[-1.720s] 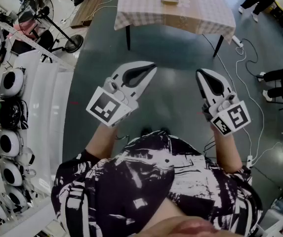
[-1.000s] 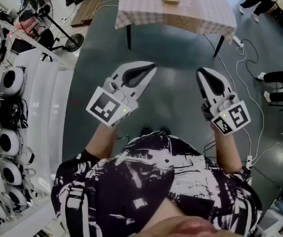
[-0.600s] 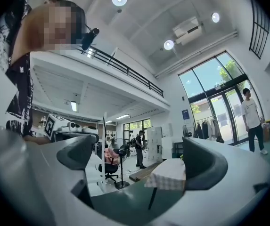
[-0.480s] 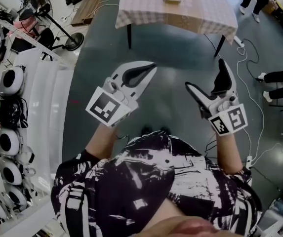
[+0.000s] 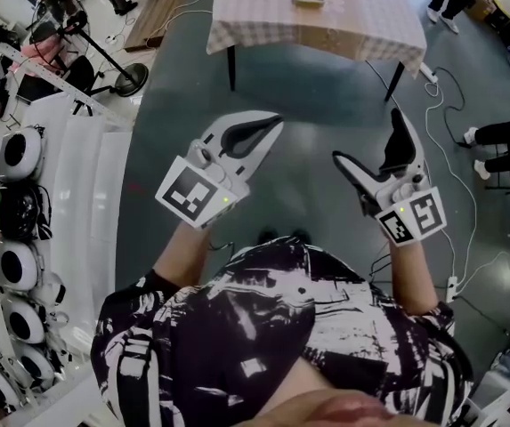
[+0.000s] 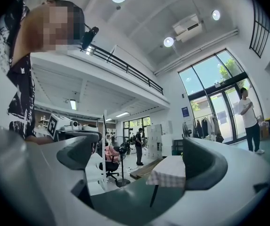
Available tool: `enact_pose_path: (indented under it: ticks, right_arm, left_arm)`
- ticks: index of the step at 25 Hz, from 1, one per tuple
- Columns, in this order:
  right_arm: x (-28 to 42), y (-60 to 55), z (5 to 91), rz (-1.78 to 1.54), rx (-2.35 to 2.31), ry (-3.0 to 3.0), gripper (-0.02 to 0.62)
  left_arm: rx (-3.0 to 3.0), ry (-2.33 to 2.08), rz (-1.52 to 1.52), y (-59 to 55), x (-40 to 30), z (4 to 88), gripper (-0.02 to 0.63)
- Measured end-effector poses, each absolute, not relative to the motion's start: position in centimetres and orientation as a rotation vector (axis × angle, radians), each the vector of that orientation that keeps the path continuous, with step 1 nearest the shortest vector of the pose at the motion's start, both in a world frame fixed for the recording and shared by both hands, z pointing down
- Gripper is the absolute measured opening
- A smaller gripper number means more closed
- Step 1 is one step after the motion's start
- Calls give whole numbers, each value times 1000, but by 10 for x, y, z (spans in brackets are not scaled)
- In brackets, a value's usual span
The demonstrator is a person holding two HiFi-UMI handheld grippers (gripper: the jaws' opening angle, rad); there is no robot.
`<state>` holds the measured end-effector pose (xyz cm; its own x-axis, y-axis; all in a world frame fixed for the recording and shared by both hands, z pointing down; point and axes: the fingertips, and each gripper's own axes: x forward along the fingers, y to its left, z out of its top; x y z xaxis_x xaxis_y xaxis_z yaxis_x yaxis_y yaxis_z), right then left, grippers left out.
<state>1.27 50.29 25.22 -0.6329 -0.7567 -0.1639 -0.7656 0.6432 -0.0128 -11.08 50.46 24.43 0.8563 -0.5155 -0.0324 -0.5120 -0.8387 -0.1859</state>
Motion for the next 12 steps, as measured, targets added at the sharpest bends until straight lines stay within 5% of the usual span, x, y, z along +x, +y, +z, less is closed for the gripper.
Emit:
enact_pose_path:
  ticks: [12]
  right_arm:
    - [-34, 509, 255, 121, -1331, 2695, 575]
  left_arm:
    - [-2866, 708, -4, 496, -152, 250, 0]
